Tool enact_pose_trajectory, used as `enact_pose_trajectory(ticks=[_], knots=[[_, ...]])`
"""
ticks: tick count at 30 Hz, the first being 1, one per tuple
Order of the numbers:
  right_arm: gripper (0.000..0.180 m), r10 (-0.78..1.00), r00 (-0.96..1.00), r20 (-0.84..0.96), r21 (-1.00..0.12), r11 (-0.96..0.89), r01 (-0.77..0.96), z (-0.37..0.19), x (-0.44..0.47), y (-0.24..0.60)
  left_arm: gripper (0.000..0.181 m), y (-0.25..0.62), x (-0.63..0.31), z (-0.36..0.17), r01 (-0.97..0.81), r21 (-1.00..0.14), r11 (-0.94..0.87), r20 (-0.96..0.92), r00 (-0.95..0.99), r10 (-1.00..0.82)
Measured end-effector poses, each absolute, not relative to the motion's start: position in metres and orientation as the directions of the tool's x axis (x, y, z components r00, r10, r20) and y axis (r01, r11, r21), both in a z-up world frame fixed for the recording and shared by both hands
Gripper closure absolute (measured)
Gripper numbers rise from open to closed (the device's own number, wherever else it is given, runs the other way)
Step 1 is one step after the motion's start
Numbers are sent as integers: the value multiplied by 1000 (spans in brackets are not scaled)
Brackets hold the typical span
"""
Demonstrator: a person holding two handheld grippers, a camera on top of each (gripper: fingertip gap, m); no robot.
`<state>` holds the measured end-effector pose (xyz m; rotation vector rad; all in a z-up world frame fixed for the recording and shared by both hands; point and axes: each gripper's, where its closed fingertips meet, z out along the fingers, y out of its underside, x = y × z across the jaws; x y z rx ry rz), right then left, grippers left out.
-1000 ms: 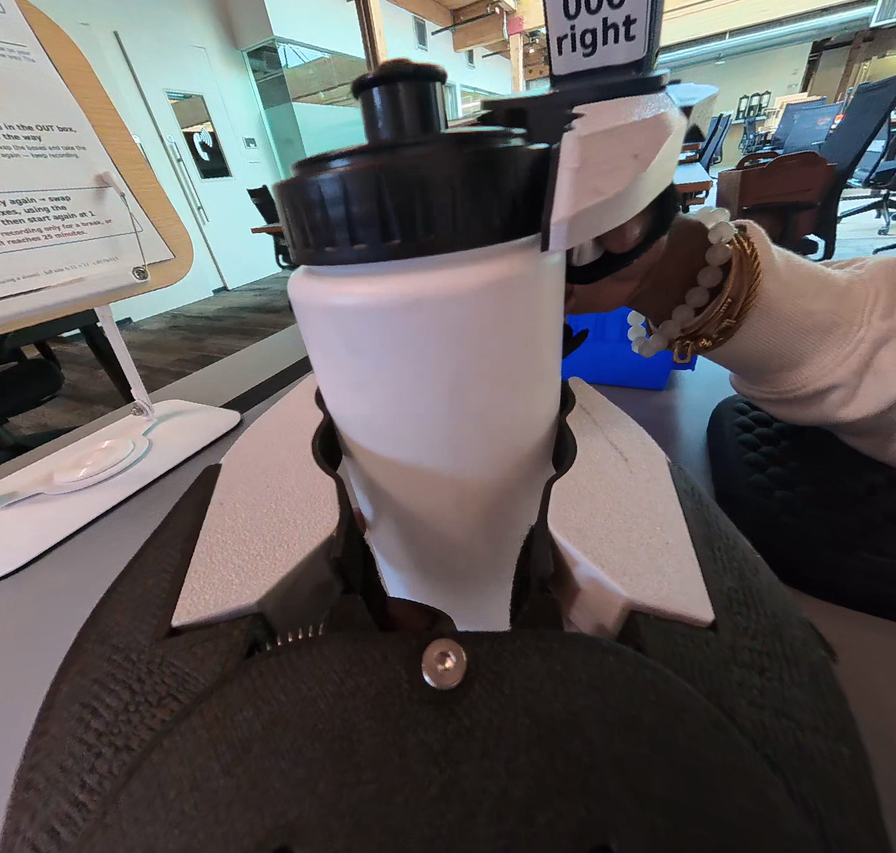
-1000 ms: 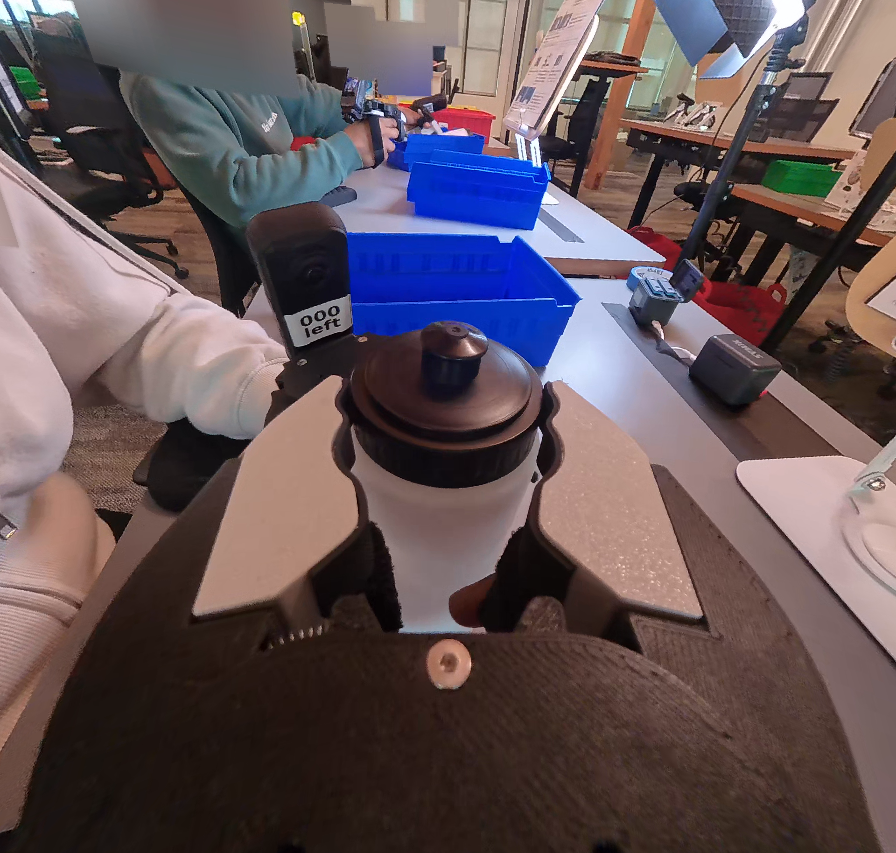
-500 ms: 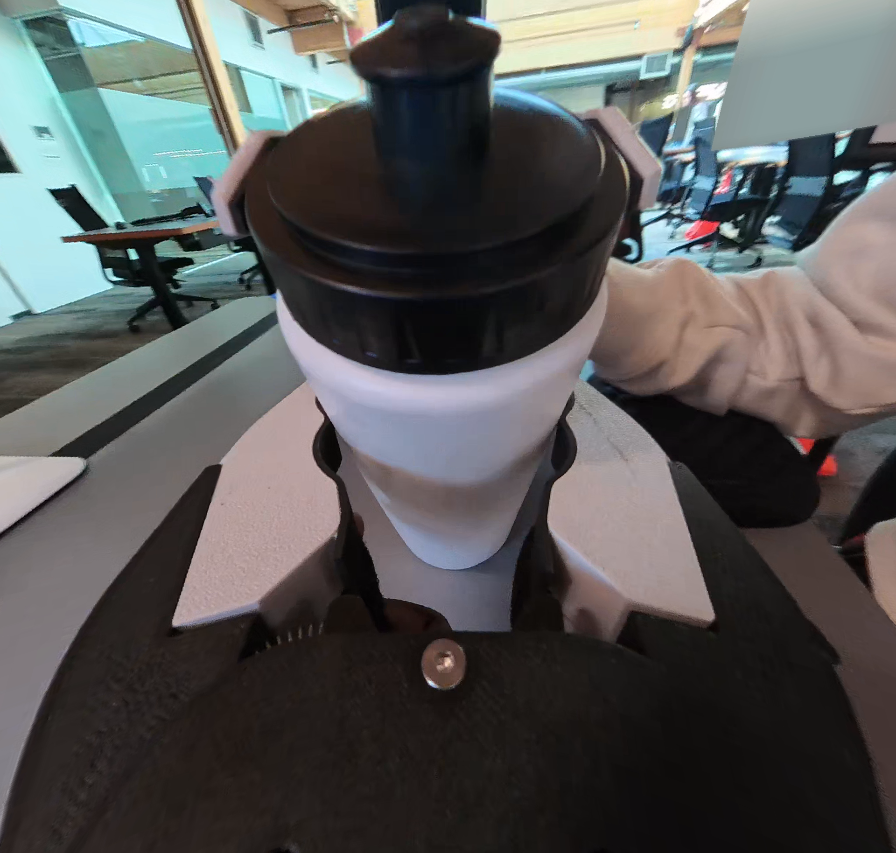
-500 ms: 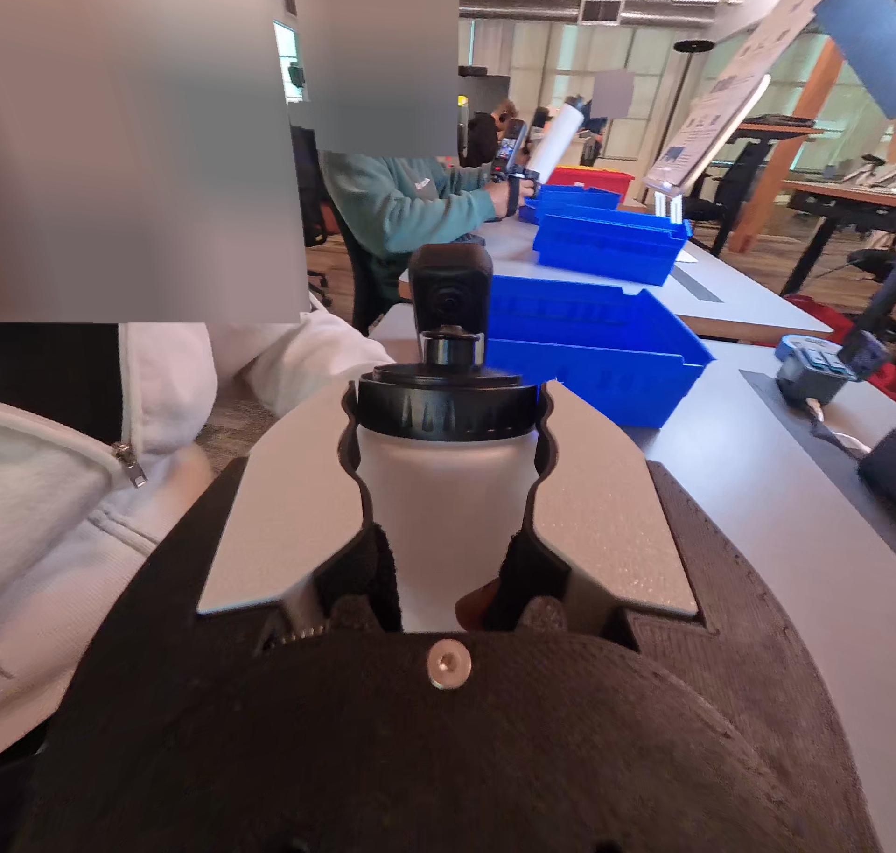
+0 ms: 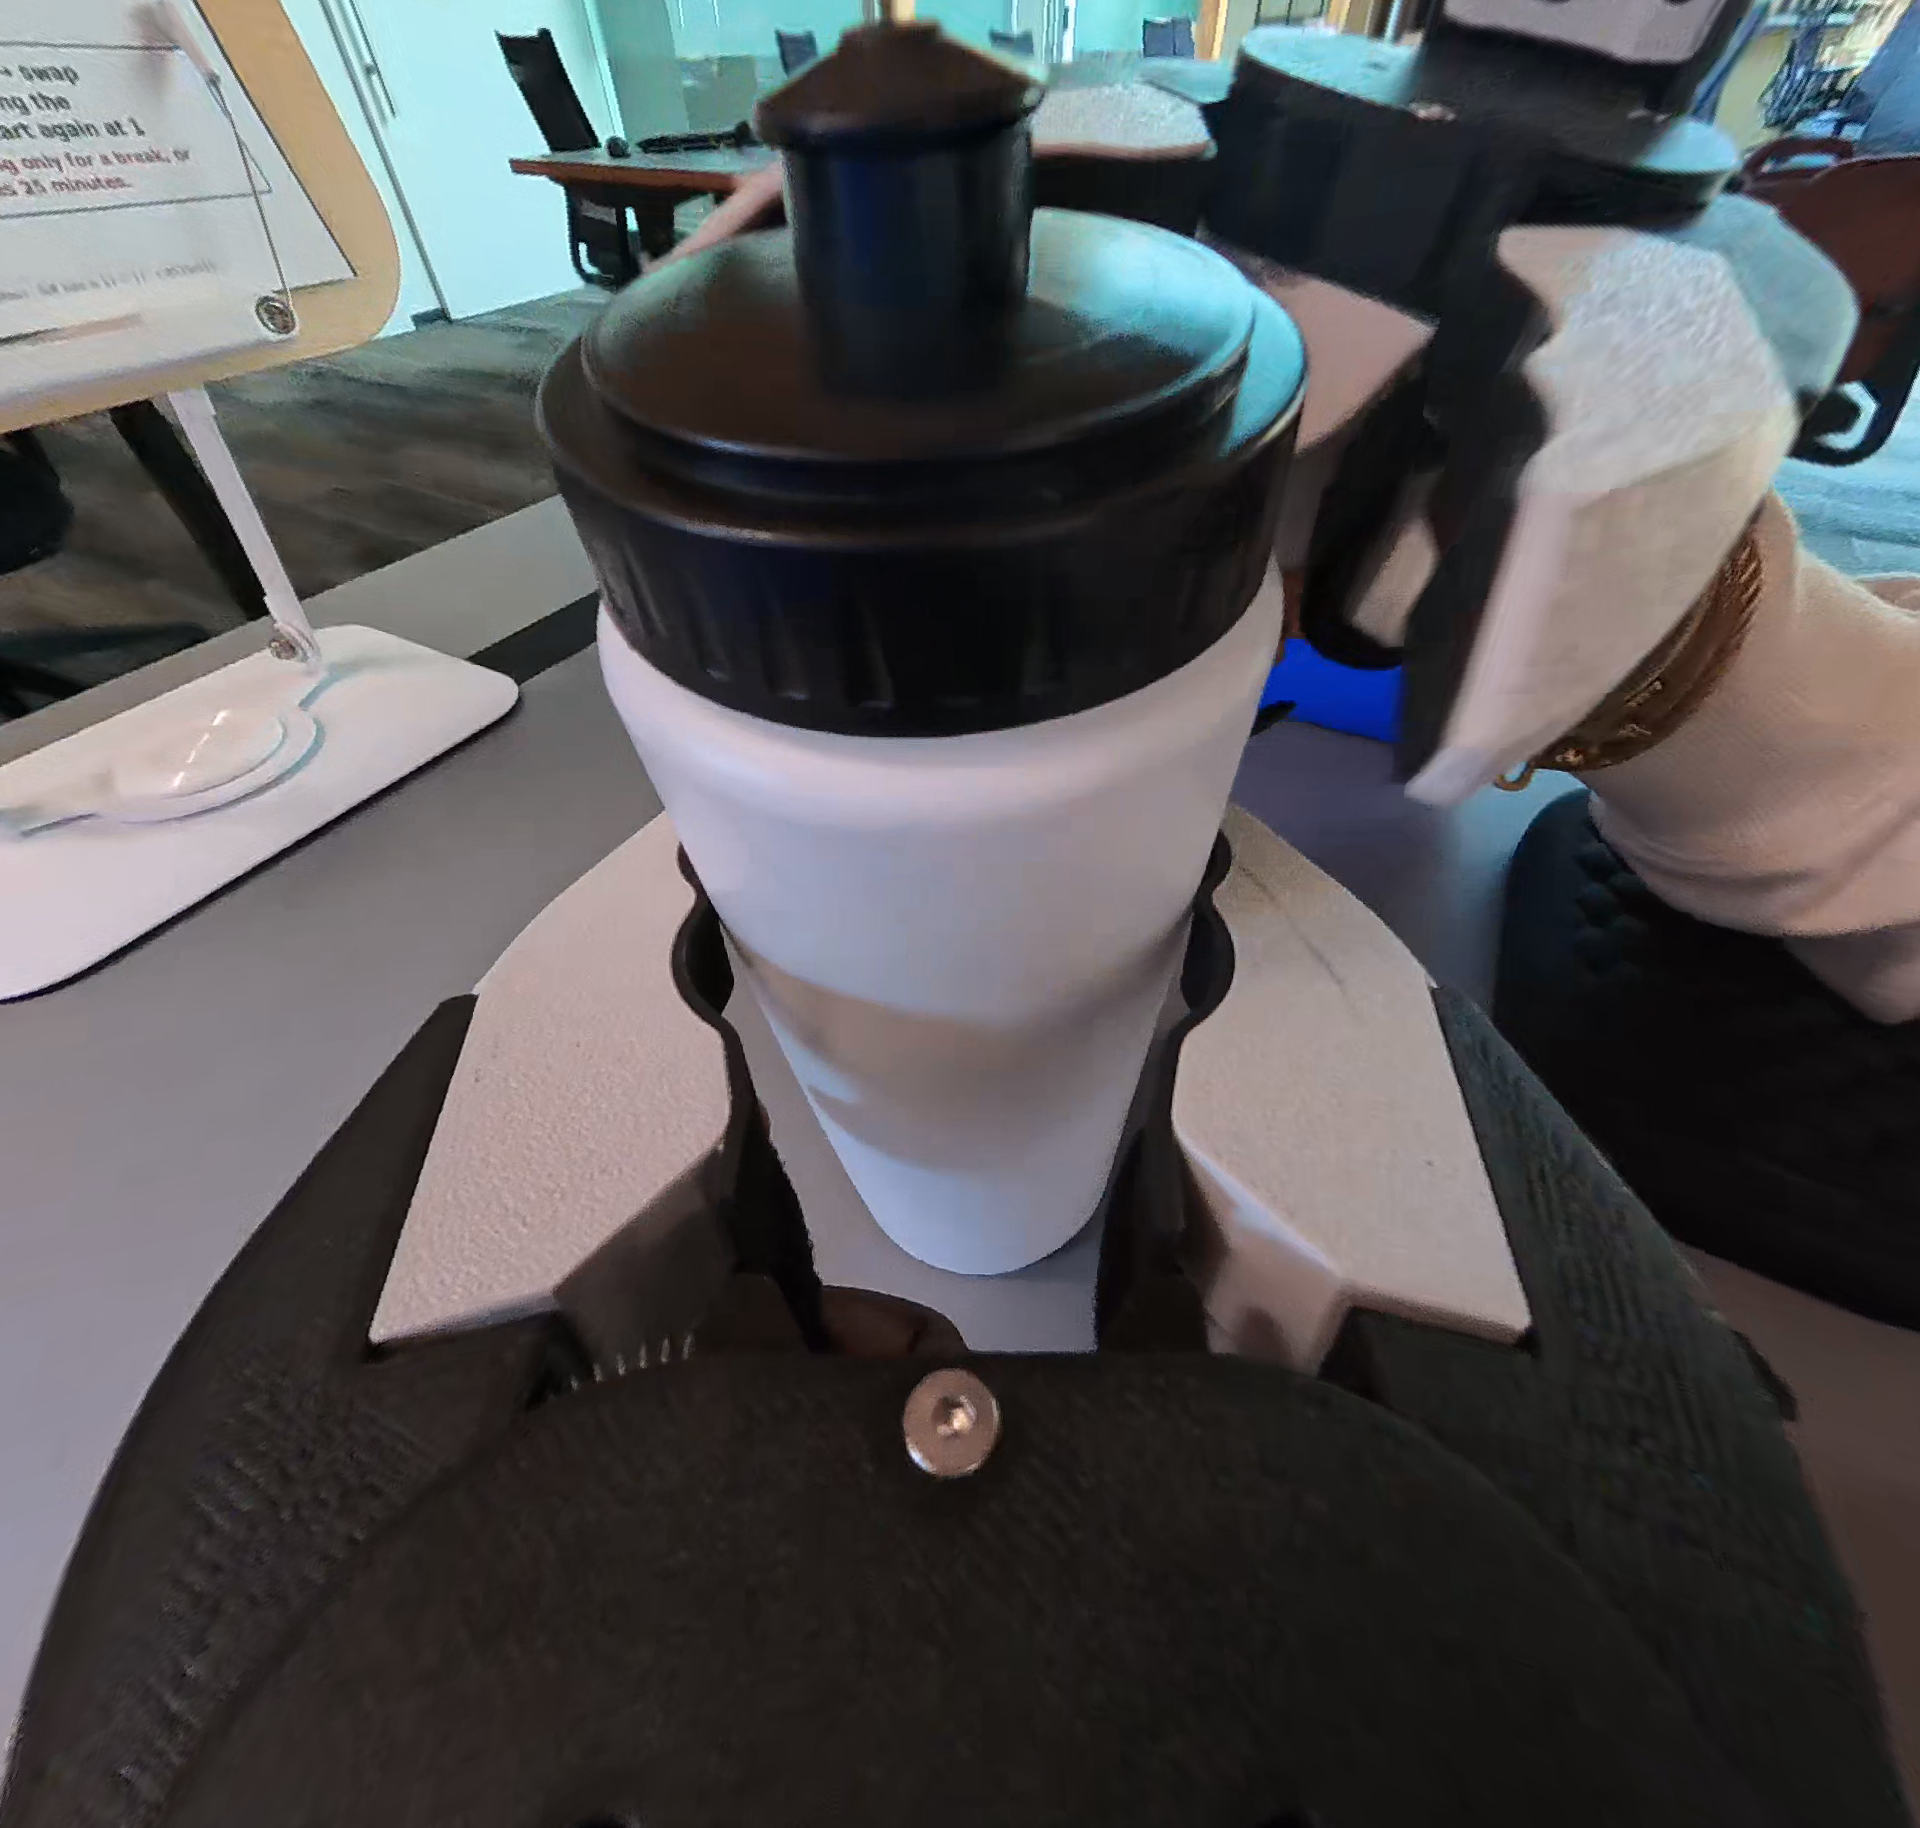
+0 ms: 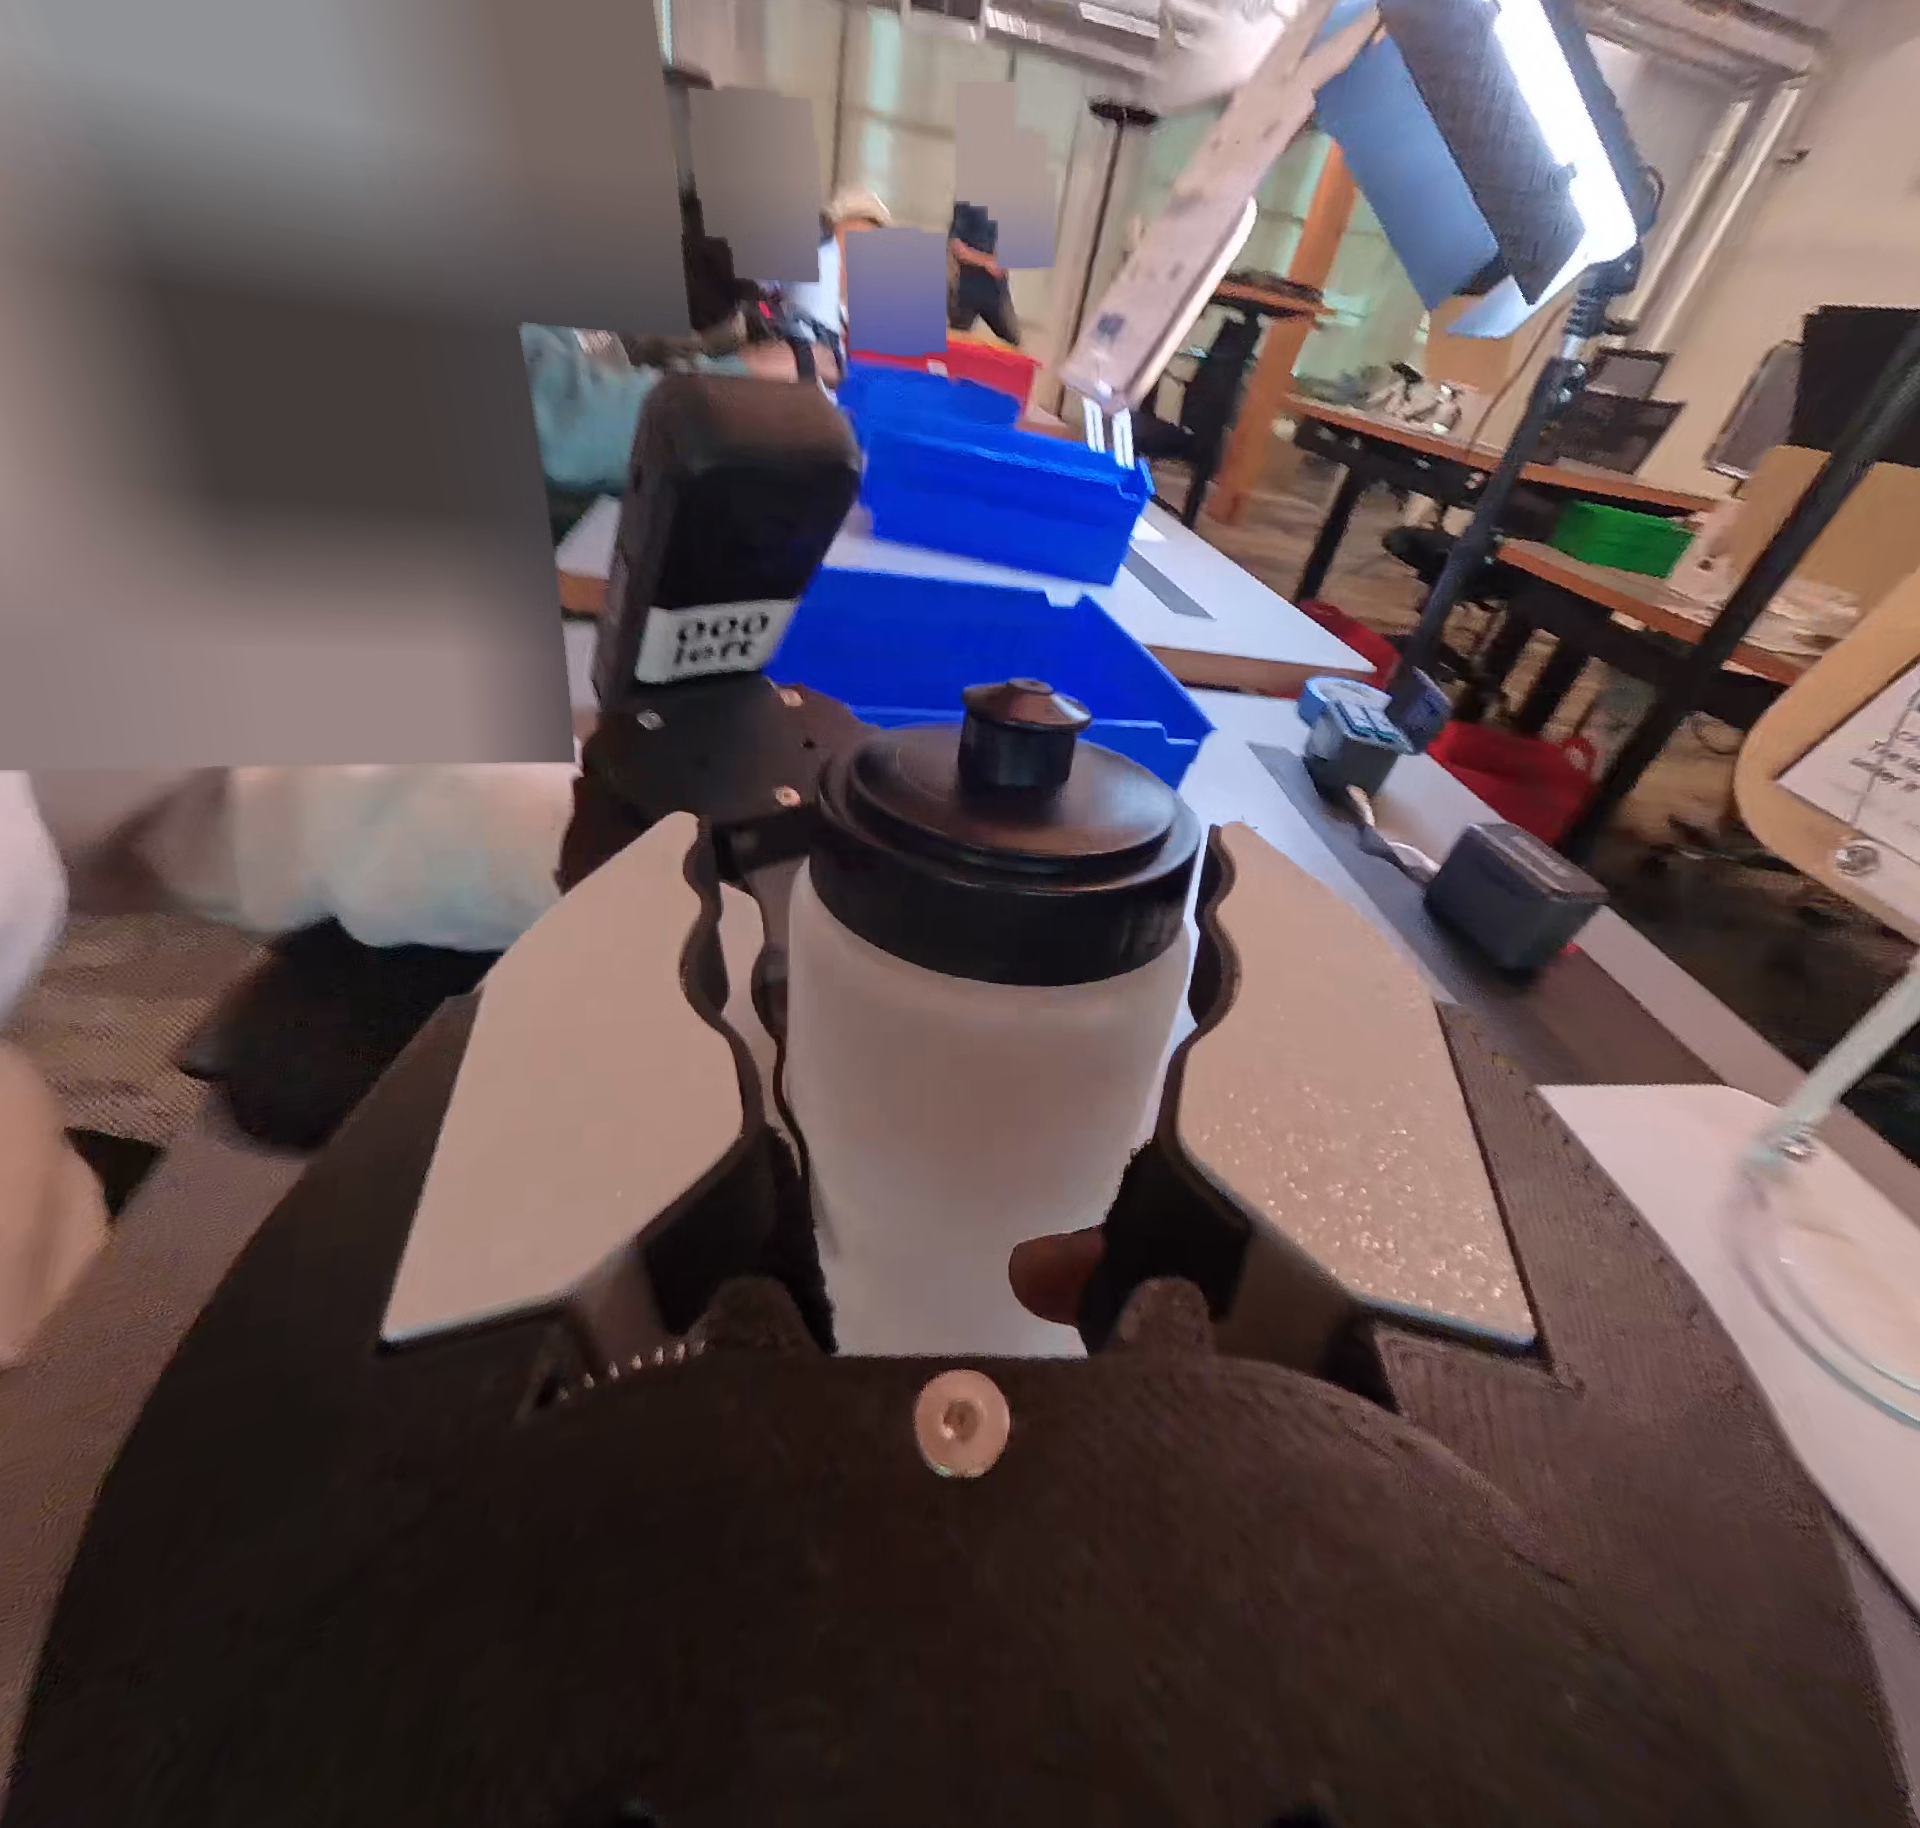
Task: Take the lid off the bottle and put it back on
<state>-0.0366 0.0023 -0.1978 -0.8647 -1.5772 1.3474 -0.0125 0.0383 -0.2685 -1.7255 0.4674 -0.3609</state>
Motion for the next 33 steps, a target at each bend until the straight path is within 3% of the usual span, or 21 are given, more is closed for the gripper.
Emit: enact_pose_trajectory(ticks=[3, 6, 11, 14, 17, 20, 23, 26, 28, 33], knots=[[104, 915, -341, 214, -976, 215, -35, -199, -41, 2, 94, 35, -8, -269, -157, -975, -157, -54, 853, -519], [105, 899, -409, 158, -987, 154, -43, -199, -35, 0, 94, 29, -2, -269, -161, -975, -150, -43, 807, -588], [105, 753, -656, 44, -998, 5, -61, -198, -14, -25, 95, -4, 29, -268, -139, -981, -135, 36, 557, -830], [105, 665, -747, 2, -993, -84, -78, -197, -6, -33, 95, -12, 34, -268, -128, -984, -127, 46, 500, -865], [107, 711, -703, 19, -990, -84, -112, -196, -10, -22, 94, 4, 21, -269, -147, -979, -138, 17, 621, -784], [89, 831, -553, 60, -993, -5, -115, -196, -21, 1, 94, 32, -14, -271, -162, -967, -197, -26, 831, -555], [84, 913, -396, 95, -994, 61, -96, -194, -33, 15, 94, 40, -34, -272, -188, -961, -202, -83, 896, -436], [86, 946, -310, 97, -992, 69, -101, -191, -45, 15, 94, 40, -32, -271, -194, -961, -195, -94, 897, -432], [105, 953, -286, 100, -994, 82, -73, -194, -49, 13, 94, 38, -26, -270, -214, -962, -171, -114, 881, -459], [105, 910, -408, 70, -996, 42, -78, -194, -38, 4, 94, 27, -3, -269, -110, -988, -109, -13, 760, -649]])
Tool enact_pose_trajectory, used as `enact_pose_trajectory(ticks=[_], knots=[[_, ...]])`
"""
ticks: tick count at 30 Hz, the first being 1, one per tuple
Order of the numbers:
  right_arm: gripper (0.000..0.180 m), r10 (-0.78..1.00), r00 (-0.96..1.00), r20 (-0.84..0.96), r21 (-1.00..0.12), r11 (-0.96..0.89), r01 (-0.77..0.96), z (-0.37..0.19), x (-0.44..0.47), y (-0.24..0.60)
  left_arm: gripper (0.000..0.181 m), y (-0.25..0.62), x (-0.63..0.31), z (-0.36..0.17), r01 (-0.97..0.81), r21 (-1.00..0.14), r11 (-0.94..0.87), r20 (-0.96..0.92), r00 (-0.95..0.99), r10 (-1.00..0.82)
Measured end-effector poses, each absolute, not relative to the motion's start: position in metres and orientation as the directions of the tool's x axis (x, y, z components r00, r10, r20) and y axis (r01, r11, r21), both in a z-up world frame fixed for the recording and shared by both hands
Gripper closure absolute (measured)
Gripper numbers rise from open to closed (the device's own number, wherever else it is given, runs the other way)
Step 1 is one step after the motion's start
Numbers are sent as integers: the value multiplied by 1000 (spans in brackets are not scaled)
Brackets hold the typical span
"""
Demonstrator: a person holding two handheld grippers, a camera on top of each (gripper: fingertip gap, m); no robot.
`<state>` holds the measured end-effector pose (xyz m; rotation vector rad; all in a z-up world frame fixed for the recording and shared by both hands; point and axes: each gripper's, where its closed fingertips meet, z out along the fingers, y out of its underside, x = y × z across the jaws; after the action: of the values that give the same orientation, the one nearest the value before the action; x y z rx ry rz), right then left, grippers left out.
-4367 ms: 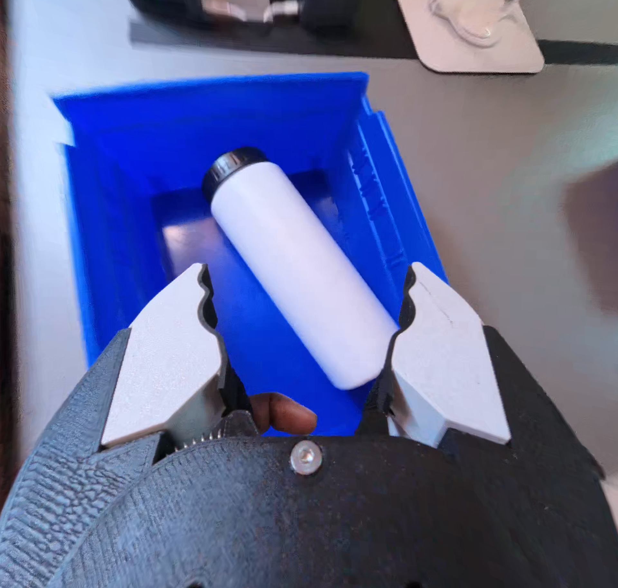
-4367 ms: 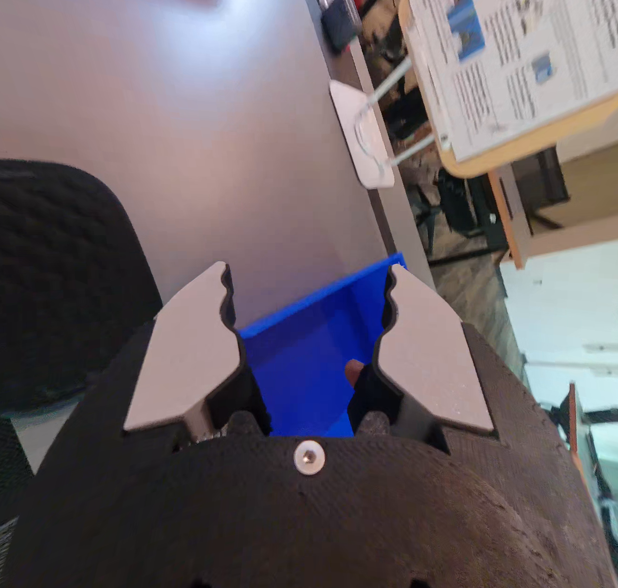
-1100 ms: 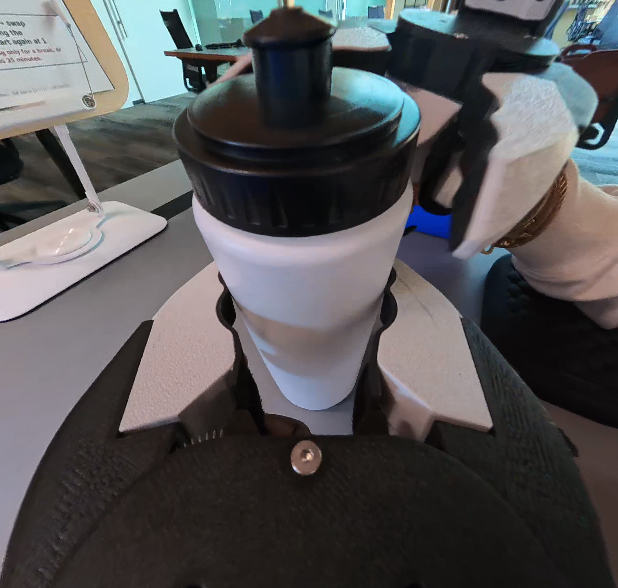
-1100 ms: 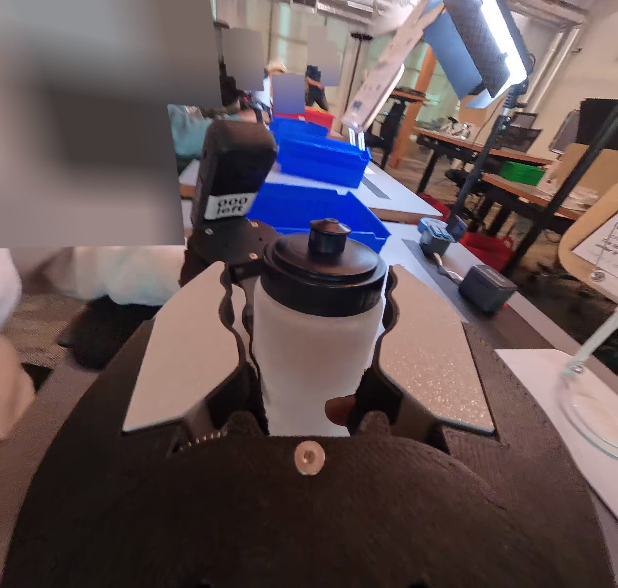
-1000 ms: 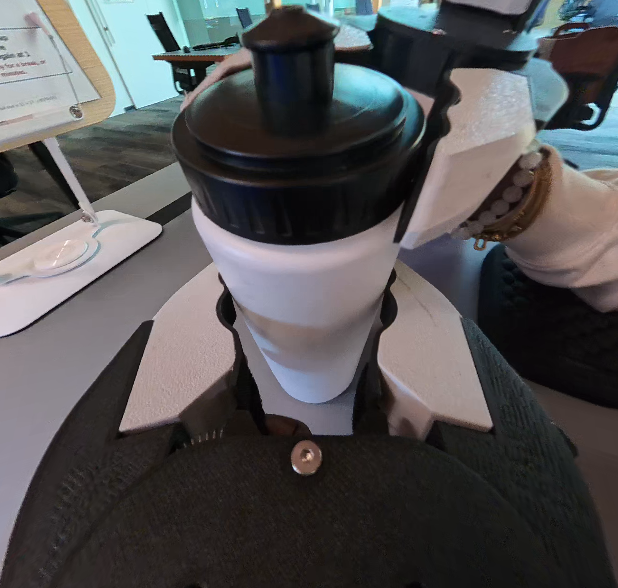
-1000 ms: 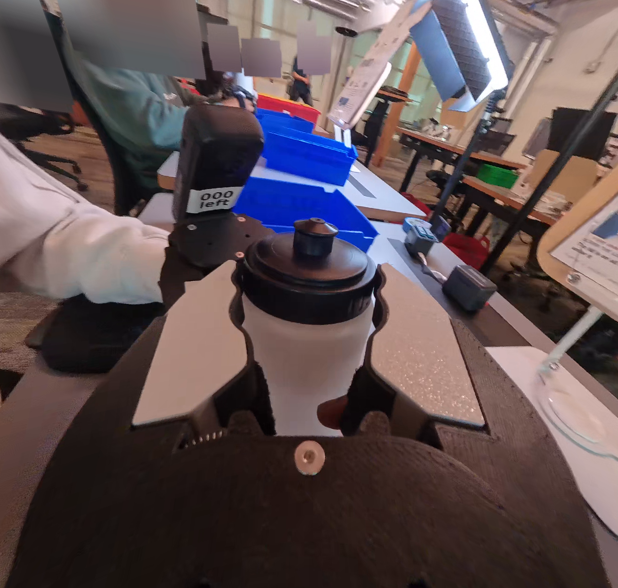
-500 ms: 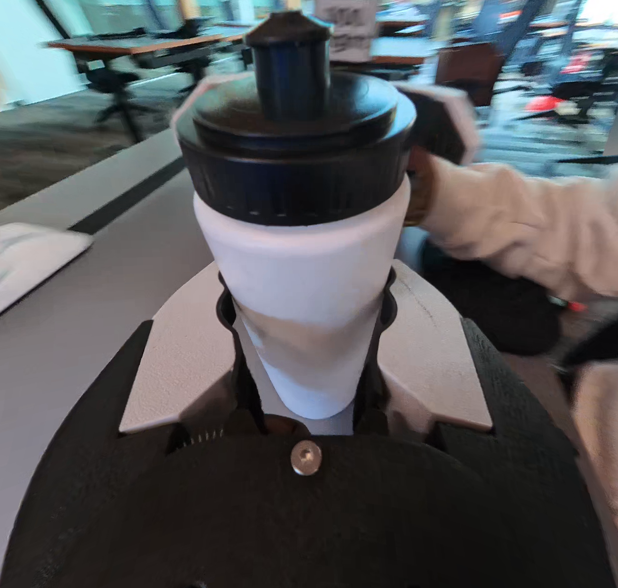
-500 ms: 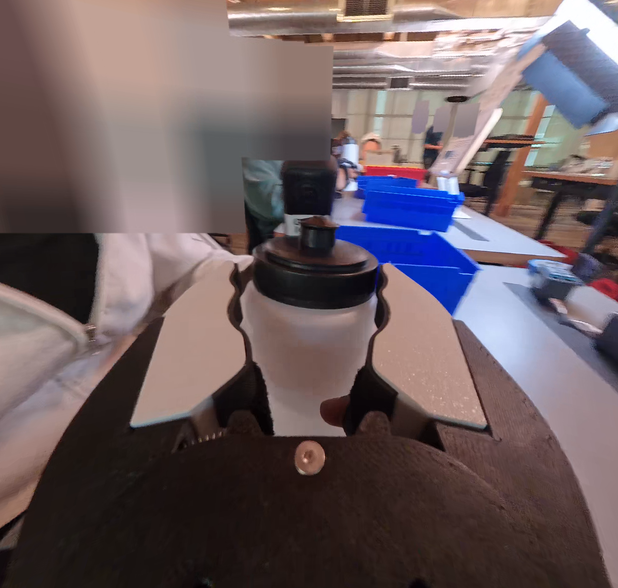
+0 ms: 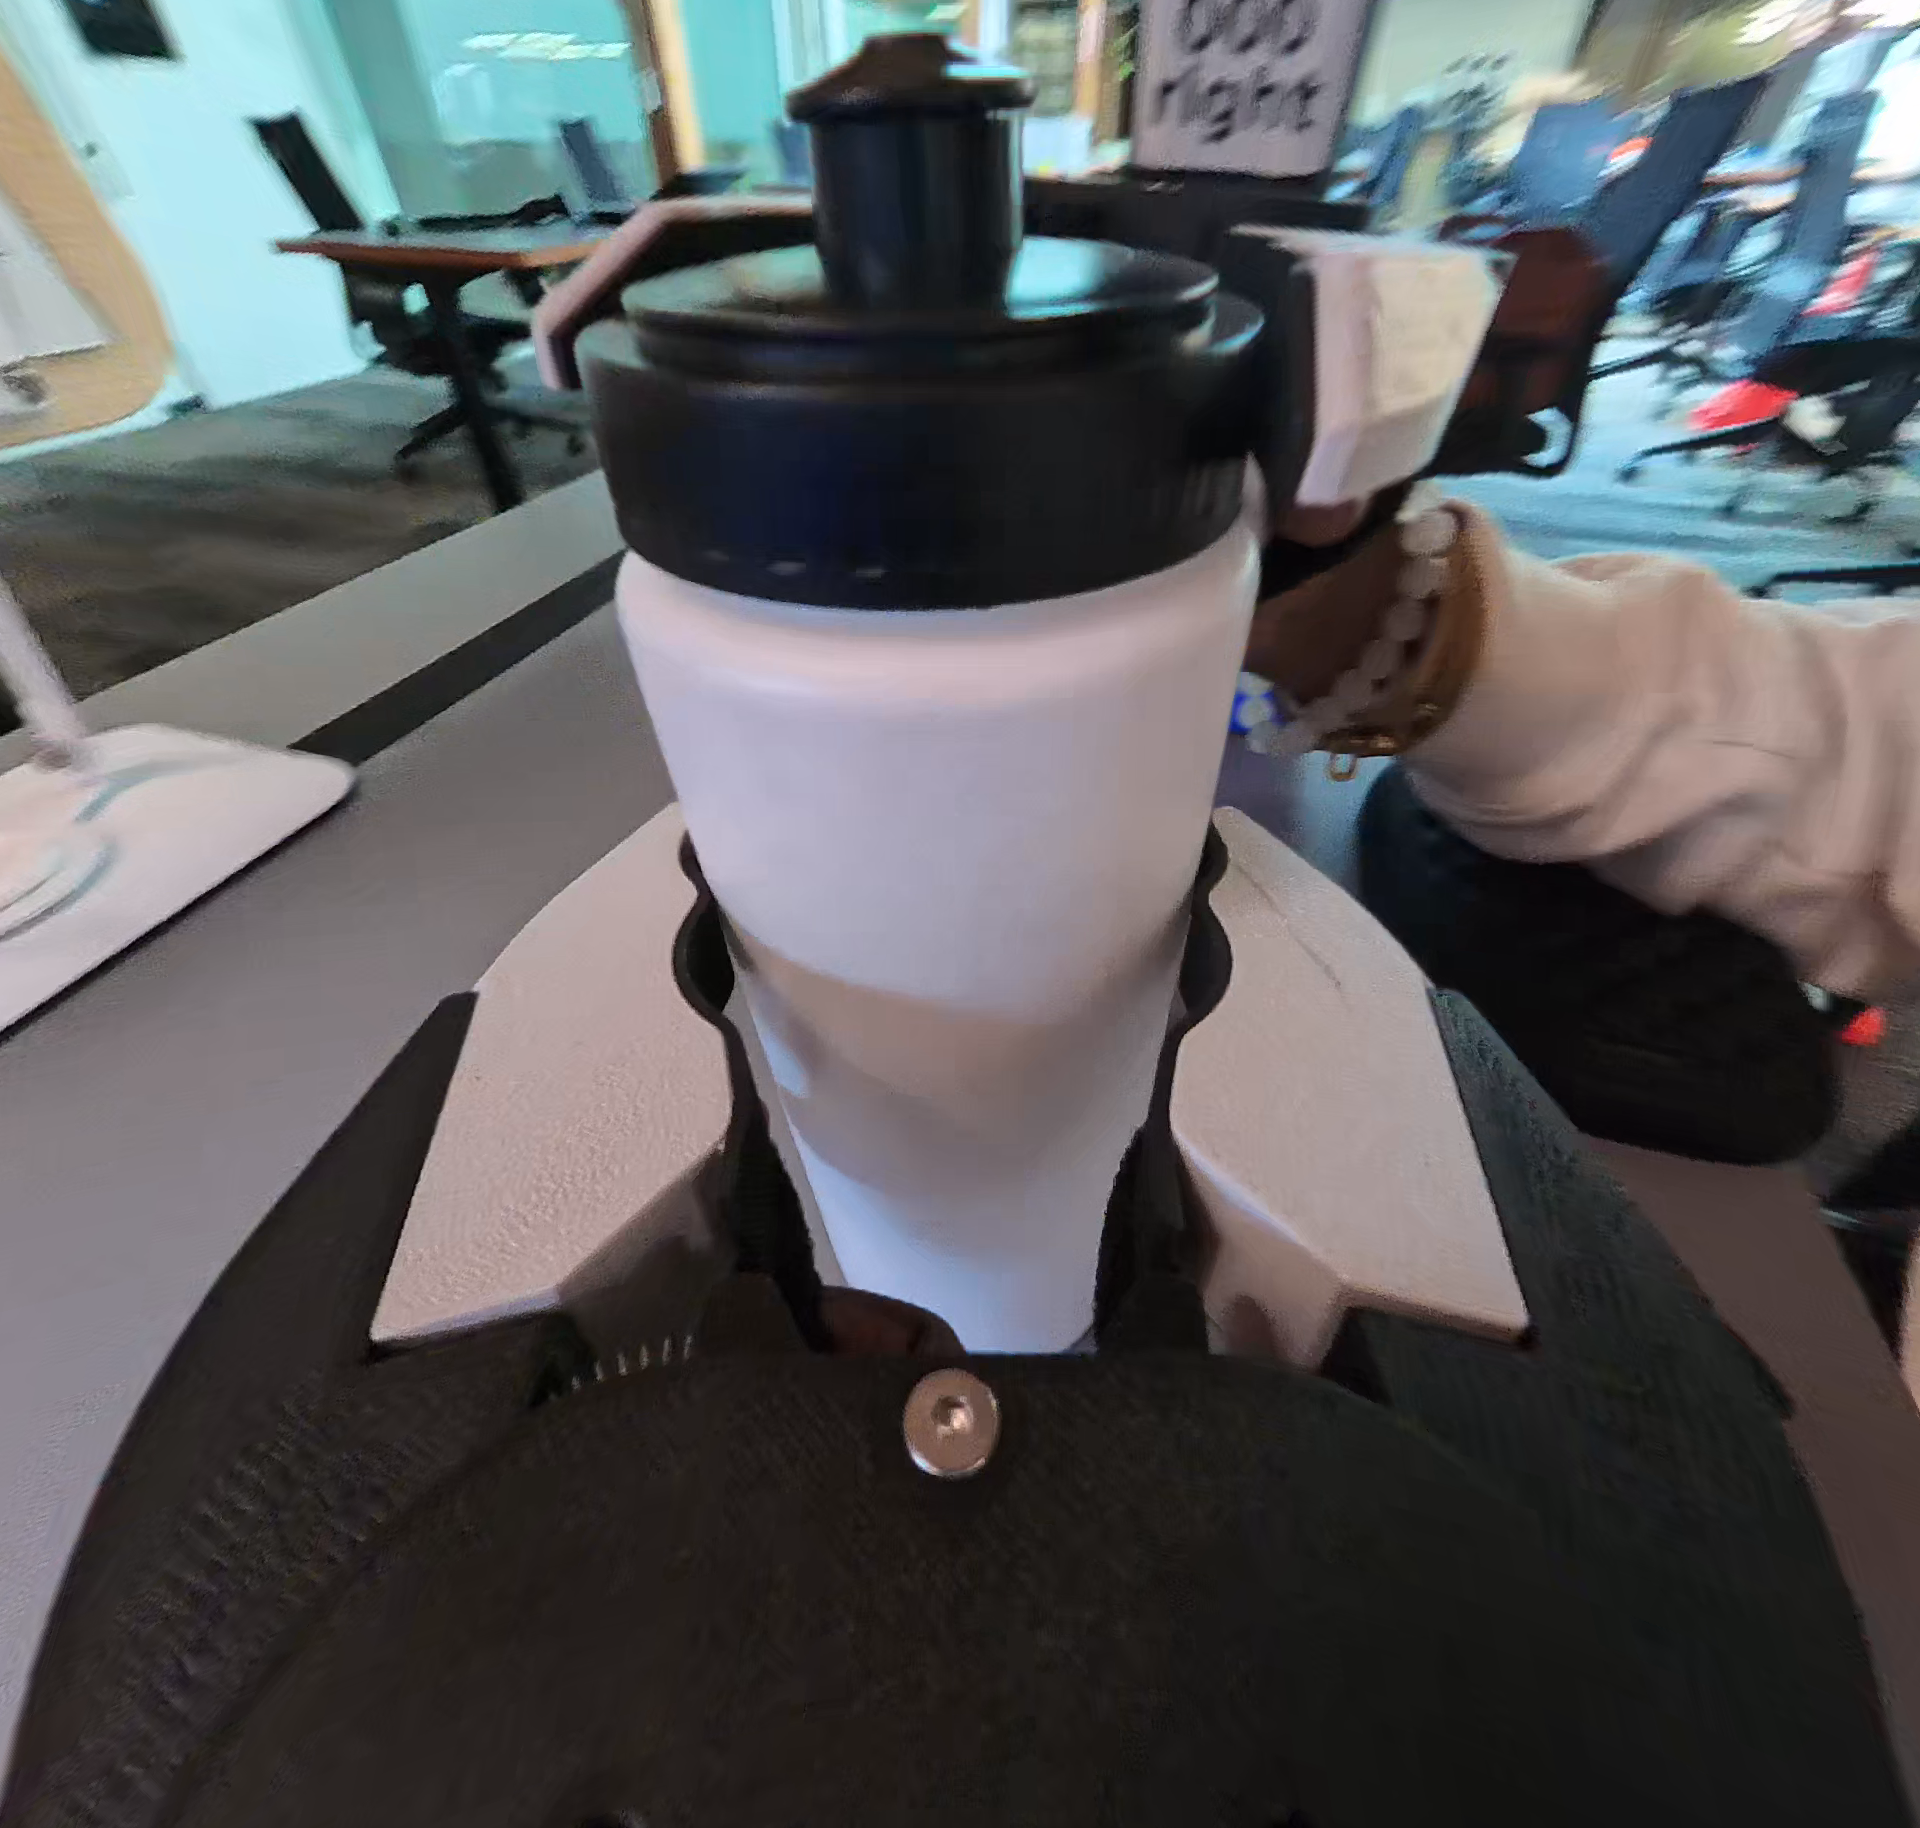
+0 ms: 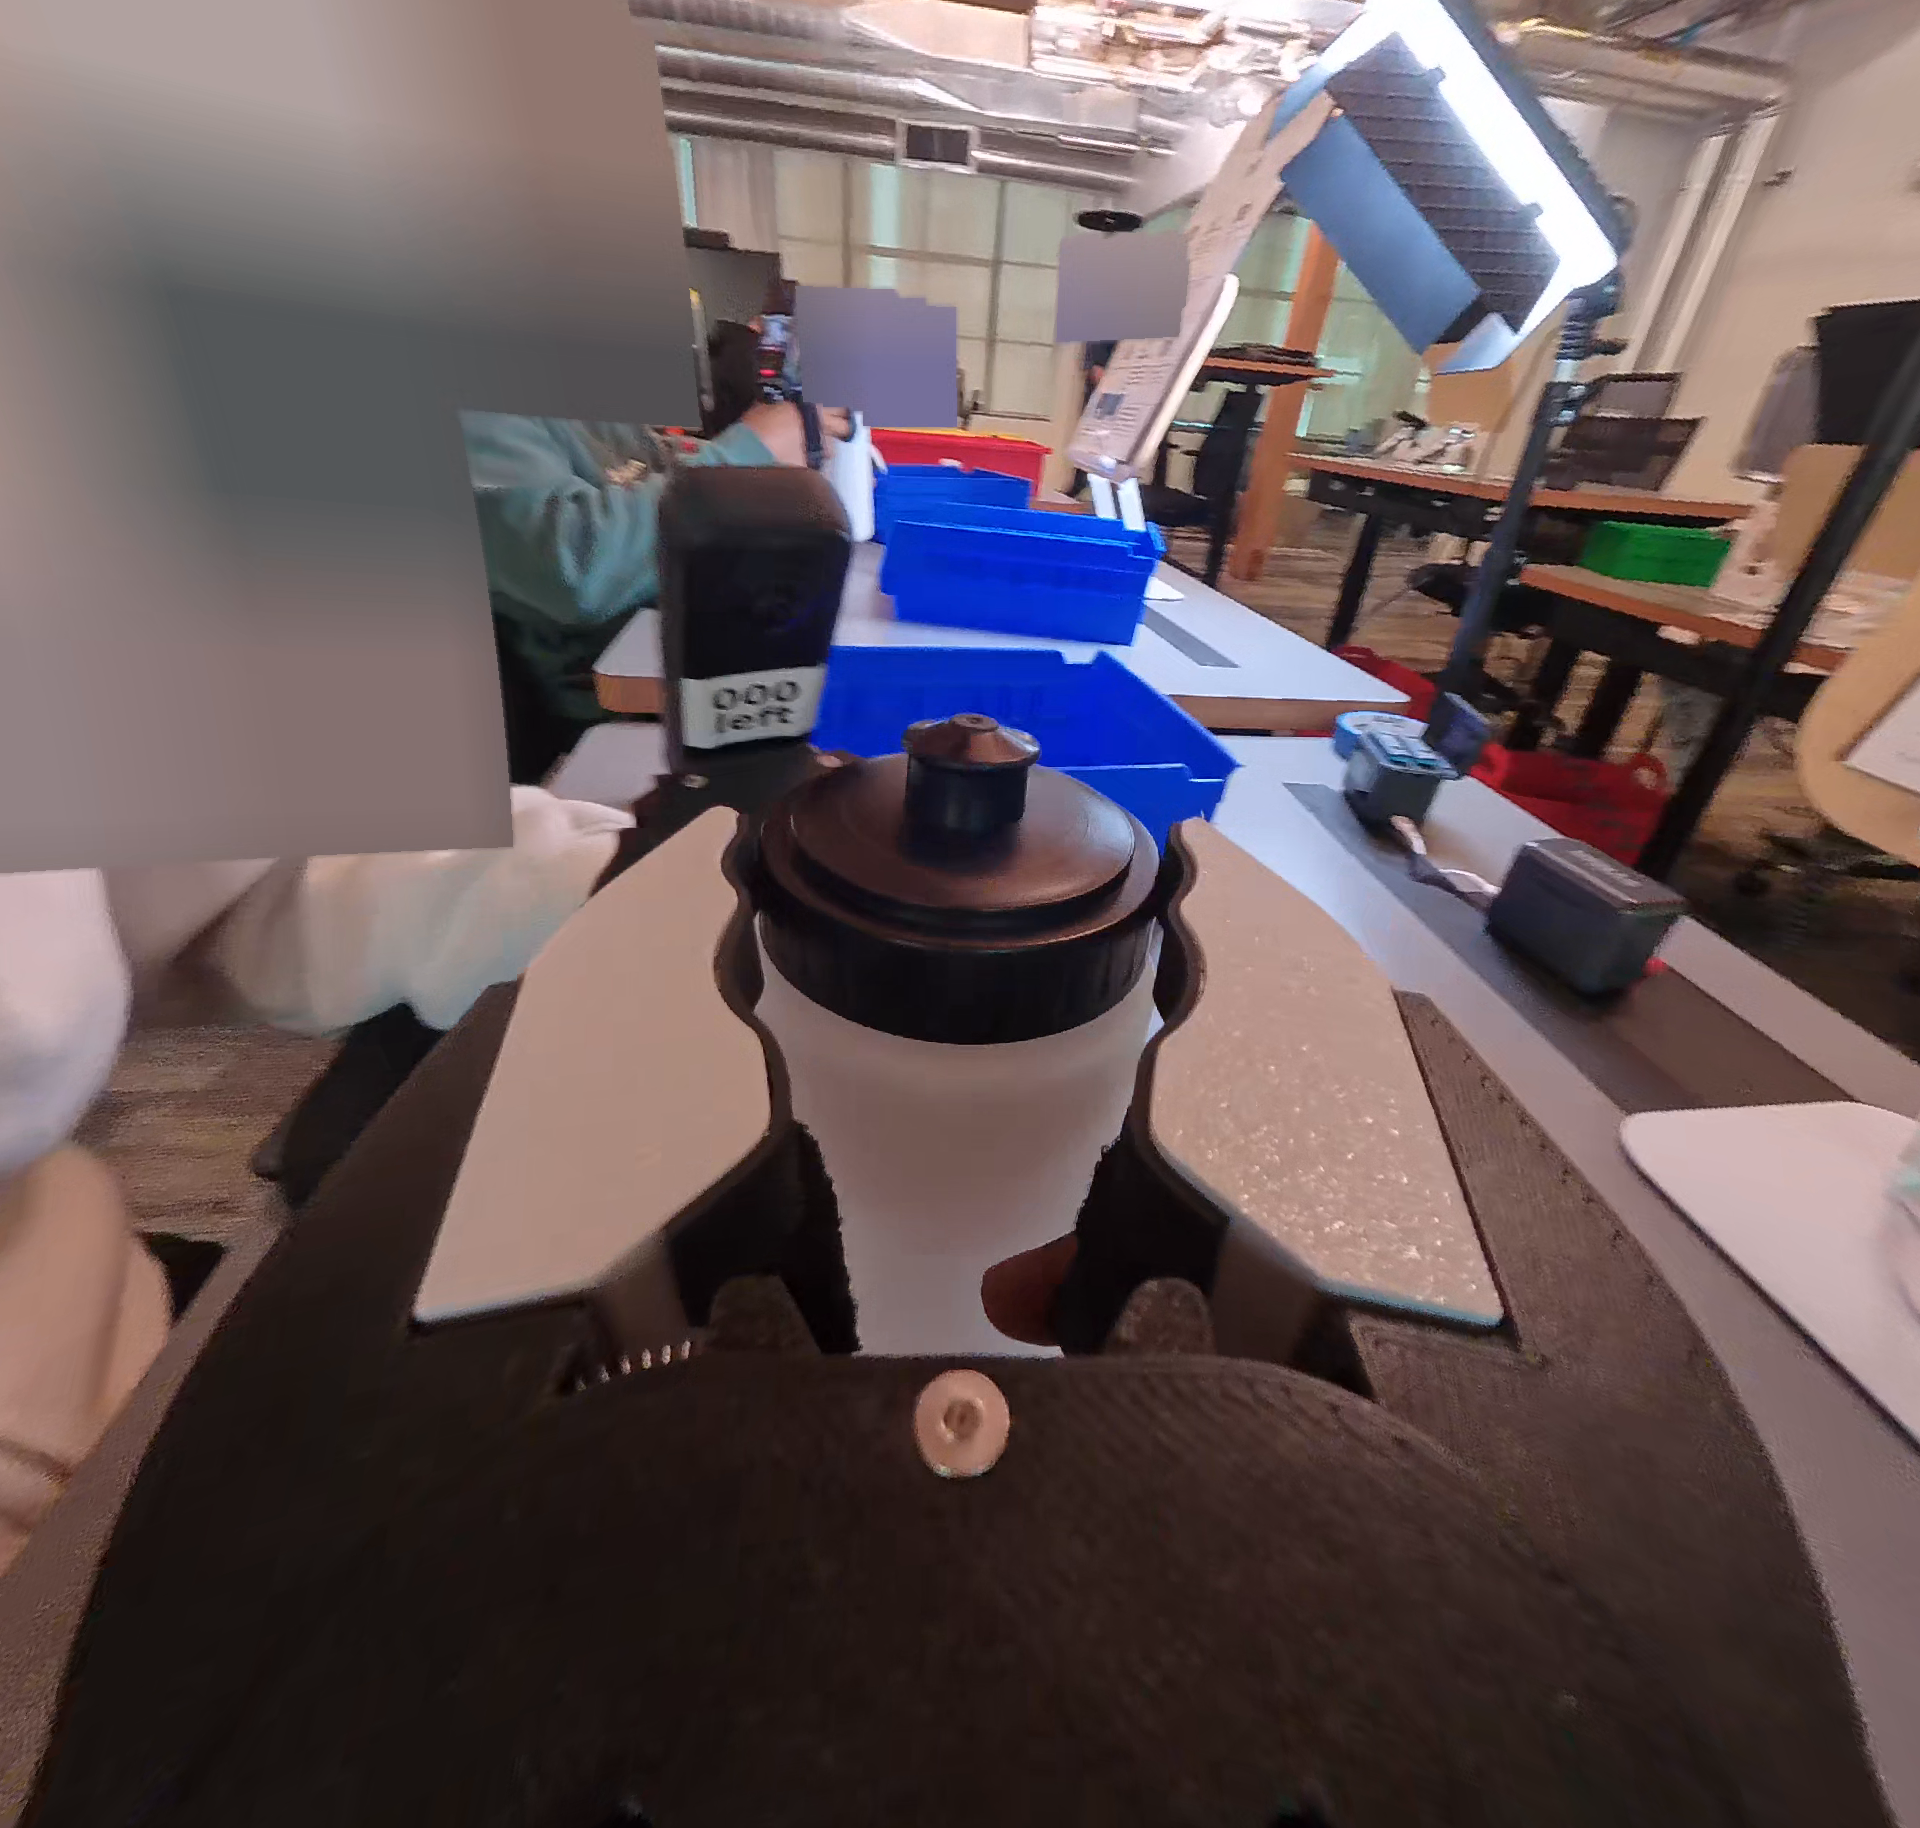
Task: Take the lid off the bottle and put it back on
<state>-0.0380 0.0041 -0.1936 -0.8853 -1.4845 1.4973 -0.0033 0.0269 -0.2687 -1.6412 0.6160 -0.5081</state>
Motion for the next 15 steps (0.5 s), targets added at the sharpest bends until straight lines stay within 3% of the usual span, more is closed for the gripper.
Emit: enact_pose_trajectory(ticks=[4, 8, 10, 12, 13, 15], knots=[[105, 788, -616, 16, -992, -64, -108, -192, -20, -14, 95, 8, 14, -267, -80, -996, -43, -14, 602, -798], [105, 764, -645, 21, -990, -74, -119, -191, -17, -17, 95, 5, 17, -268, -83, -996, -36, -21, 591, -807], [83, 818, -576, 16, -994, -50, -97, -190, -22, -9, 95, 7, 18, -268, -98, -995, -31, -35, 606, -795], [73, 847, -530, 48, -997, 9, -76, -187, -22, -9, 94, 7, 20, -268, -119, -993, -20, -58, 615, -786], [73, 860, -505, 76, -997, 50, -65, -185, -23, -10, 94, 7, 21, -268, -124, -992, -18, -63, 617, -784], [90, 869, -476, 135, -989, 145, -15, -188, -22, -15, 95, 8, 20, -269, -121, -992, -23, -57, 621, -782]])
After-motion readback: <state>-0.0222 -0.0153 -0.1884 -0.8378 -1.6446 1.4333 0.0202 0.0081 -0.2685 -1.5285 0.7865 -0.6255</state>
